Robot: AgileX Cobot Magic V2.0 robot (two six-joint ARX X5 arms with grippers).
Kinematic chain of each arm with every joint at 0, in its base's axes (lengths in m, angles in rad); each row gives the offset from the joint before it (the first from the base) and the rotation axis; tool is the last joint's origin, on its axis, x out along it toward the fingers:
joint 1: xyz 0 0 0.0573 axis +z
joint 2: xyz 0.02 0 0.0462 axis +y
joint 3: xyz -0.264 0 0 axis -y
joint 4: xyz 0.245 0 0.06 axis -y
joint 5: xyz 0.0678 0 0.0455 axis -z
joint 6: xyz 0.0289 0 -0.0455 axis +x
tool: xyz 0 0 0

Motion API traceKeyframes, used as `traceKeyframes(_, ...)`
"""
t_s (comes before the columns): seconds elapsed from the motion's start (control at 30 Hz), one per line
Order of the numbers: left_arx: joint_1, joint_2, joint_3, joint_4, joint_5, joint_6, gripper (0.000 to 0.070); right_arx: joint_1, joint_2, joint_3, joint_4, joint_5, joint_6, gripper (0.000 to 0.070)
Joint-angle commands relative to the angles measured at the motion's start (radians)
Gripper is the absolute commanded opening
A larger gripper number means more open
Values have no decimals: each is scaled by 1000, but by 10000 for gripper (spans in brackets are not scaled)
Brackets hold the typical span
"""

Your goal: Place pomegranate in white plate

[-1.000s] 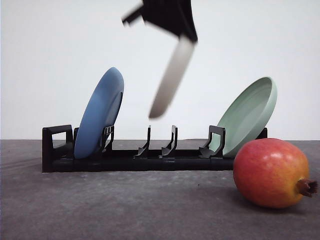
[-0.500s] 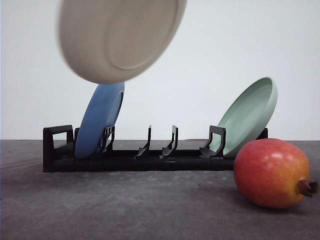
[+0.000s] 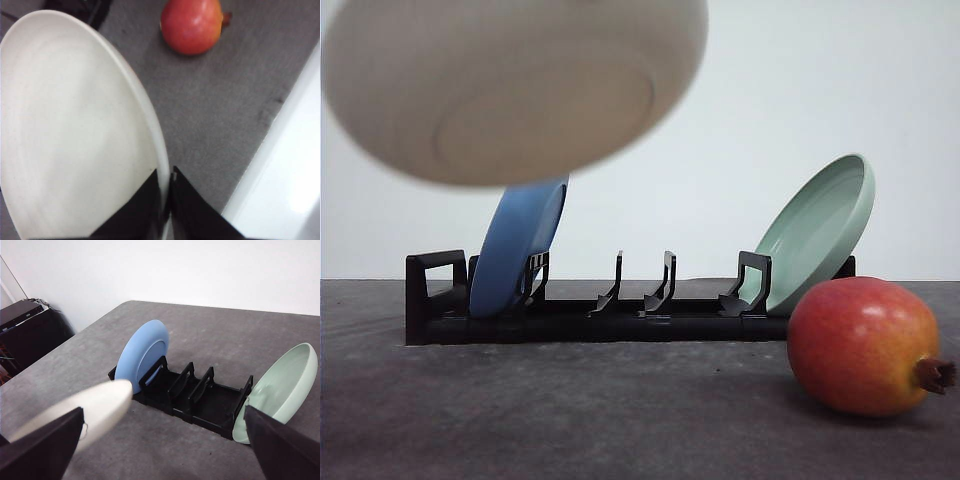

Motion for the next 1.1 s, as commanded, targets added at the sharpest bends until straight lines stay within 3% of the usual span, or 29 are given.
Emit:
traceKeyframes(0.0,-23,23,-41,46,-20,-17,3,2,4,19,2,0,11,654)
traceKeyframes(0.4,-30,92,-418,440,-51,-17,2,2,4,19,-42,0,11,654)
traceKeyframes(0.83,-35,247,-430,523,-50,-14,10,2,4,19,-53,0,11,654)
traceKeyframes(0.87,-35,245,-430,523,-51,-17,47,2,4,19,-54,0,11,654)
traceKeyframes(0.9,-34,241,-430,522,-60,-28,129,2,4,19,-57,0,12,654)
traceKeyframes(1.0,-34,220,-430,517,-112,-67,559,3,5,19,-77,0,11,654)
traceKeyframes(1.03,-34,208,-430,515,-118,-79,663,6,8,19,-85,0,11,654)
traceKeyframes(1.07,-34,194,-430,514,-118,-91,700,11,13,19,-94,0,11,654)
